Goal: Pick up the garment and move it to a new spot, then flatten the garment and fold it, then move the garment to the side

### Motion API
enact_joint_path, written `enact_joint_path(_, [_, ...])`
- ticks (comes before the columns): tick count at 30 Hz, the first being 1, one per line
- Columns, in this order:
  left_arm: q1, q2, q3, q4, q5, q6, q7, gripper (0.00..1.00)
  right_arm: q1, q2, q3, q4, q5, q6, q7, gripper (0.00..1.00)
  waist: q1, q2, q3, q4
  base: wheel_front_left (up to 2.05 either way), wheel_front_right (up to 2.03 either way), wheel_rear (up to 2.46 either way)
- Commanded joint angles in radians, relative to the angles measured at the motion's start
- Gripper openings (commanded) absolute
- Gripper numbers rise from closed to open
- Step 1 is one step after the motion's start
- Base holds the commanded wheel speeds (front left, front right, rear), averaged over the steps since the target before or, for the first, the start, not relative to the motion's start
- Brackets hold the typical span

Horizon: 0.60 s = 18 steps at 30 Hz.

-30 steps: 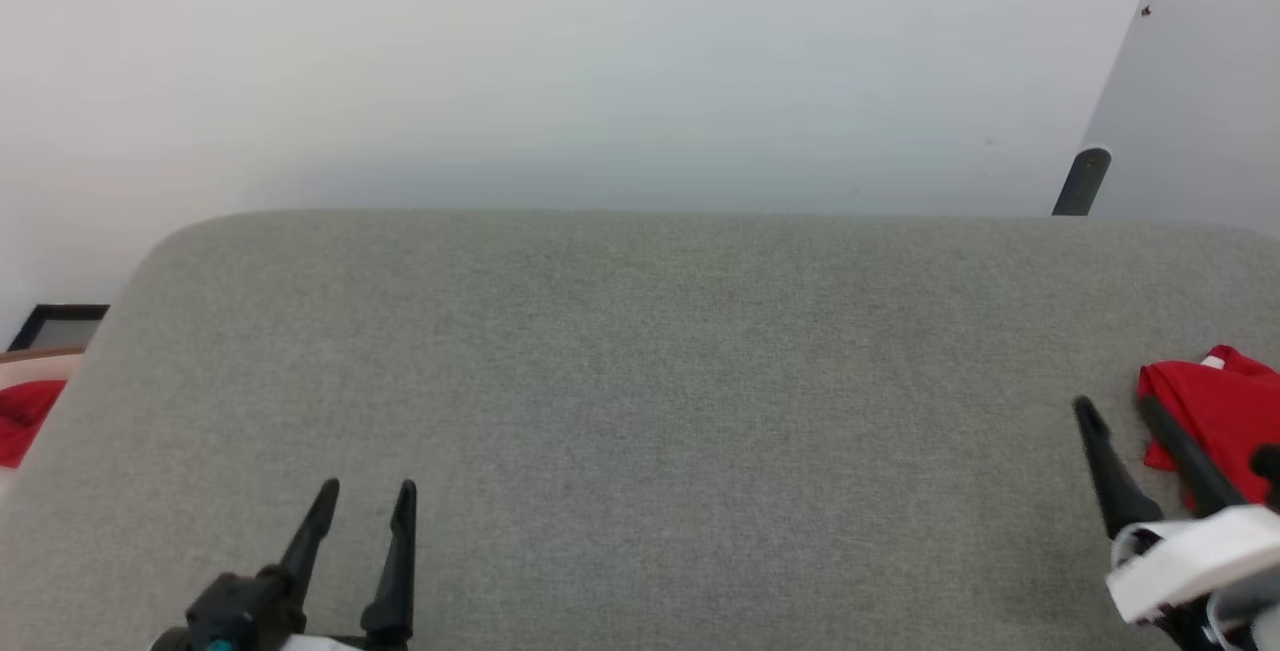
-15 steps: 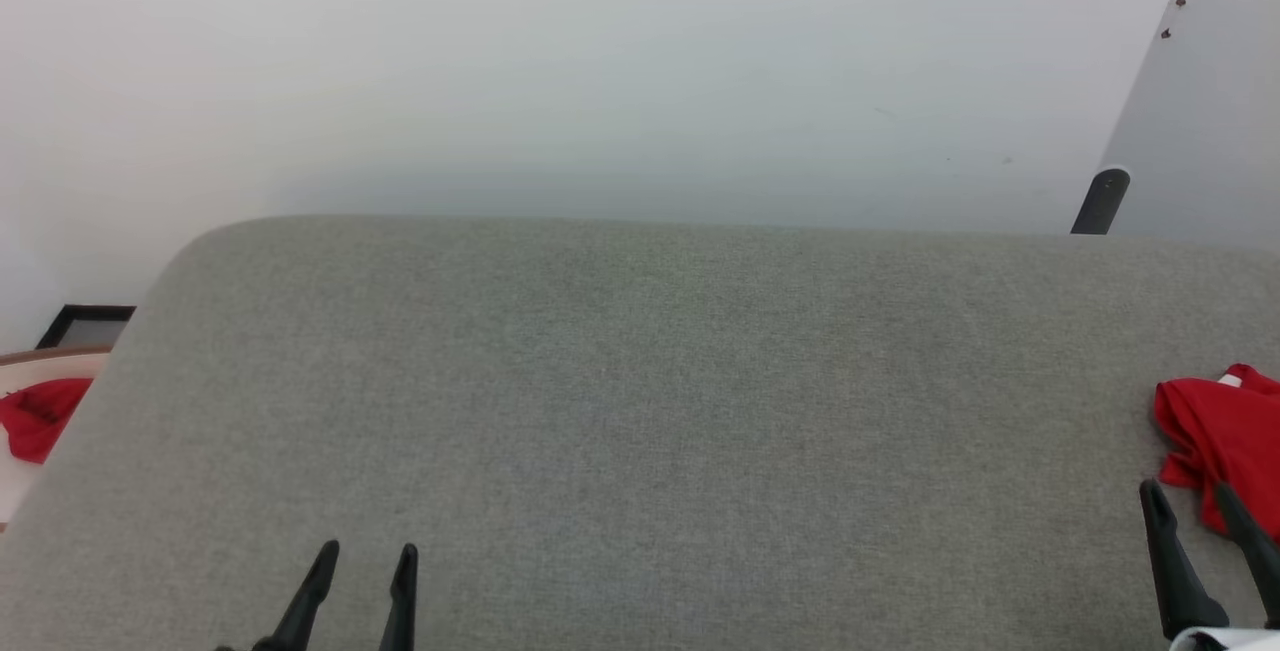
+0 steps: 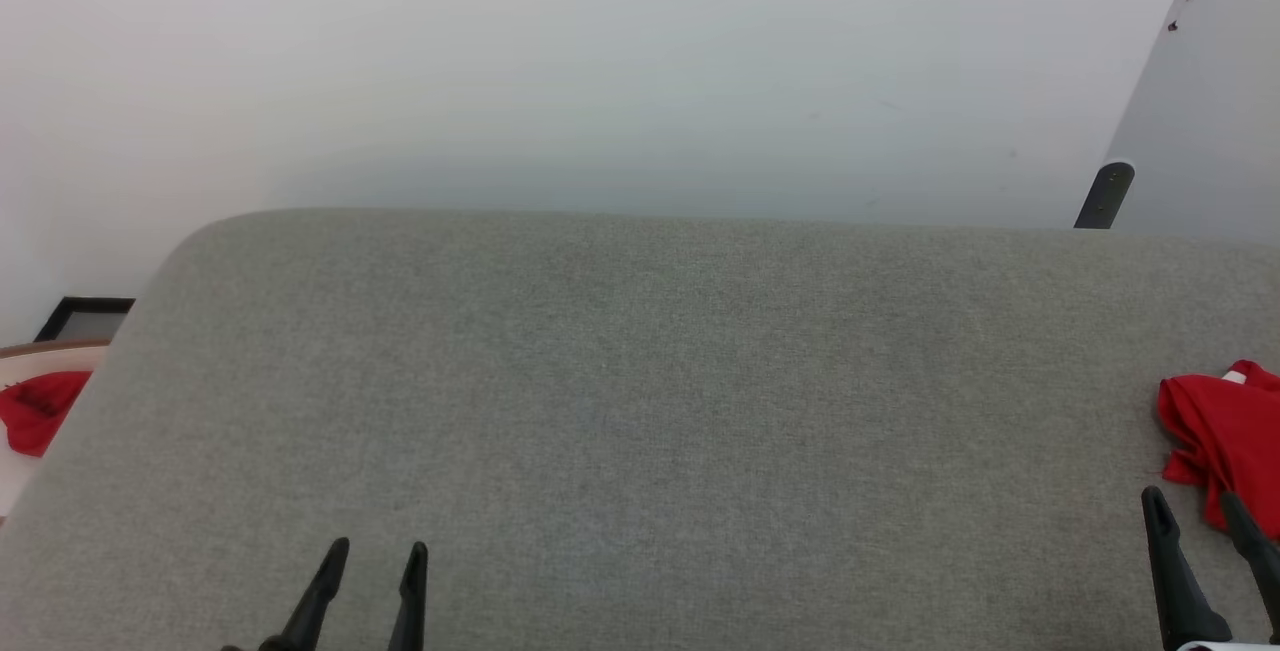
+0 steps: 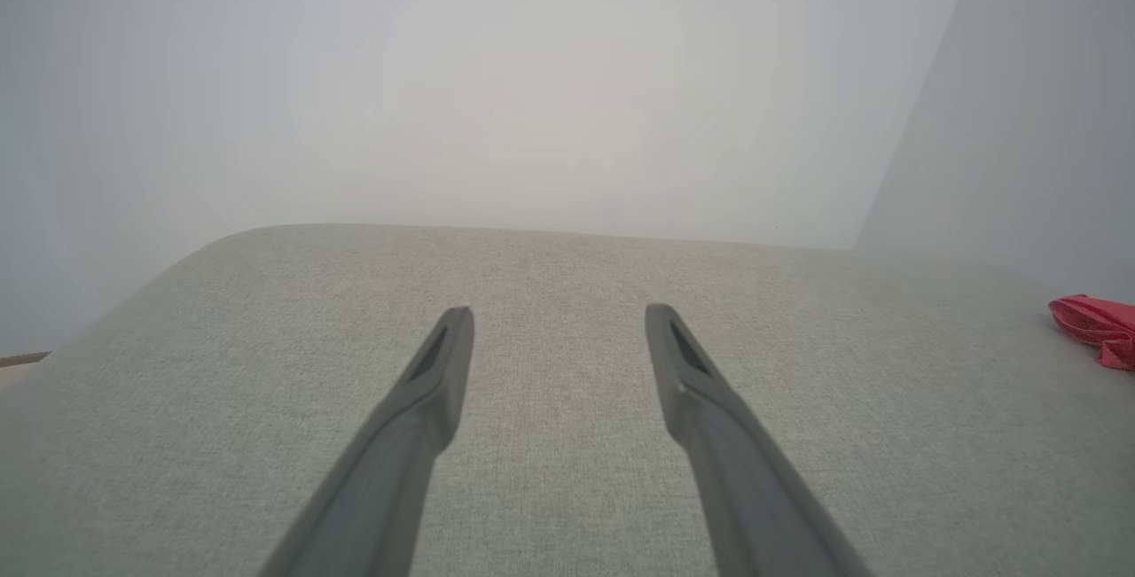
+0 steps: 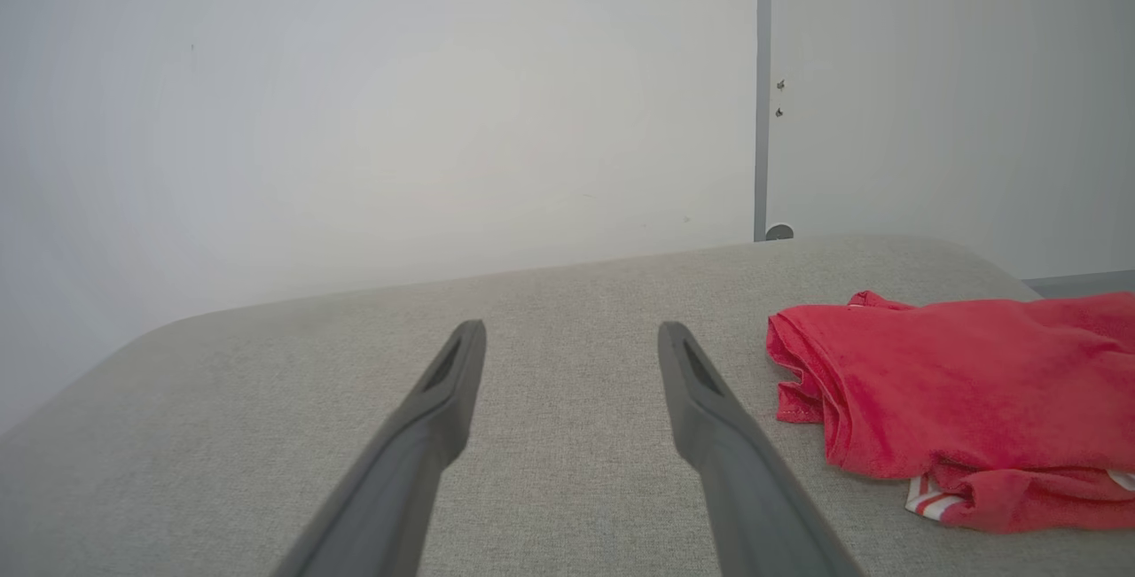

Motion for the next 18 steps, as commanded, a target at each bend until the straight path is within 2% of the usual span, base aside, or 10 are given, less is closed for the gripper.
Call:
enact_joint_path(1, [-0.009, 0.004, -0.003, 0.001, -0.003, -0.004, 0.001, 1.0, 0.006, 0.004, 0.0, -0.007, -0.003, -0.001, 0.004, 1.0, 0.0, 0.0, 0.001, -0.001, 0.0, 0.0, 0.0])
enact_joint_path(18, [-0.009, -0.007, 0.011, 0.011, -0.014, -0.001, 0.001, 1.0, 0.002, 0.006, 0.008, -0.016, 0.004, -0.001, -0.003, 1.0, 0.0, 0.0, 0.006, -0.002, 0.0, 0.0, 0.0])
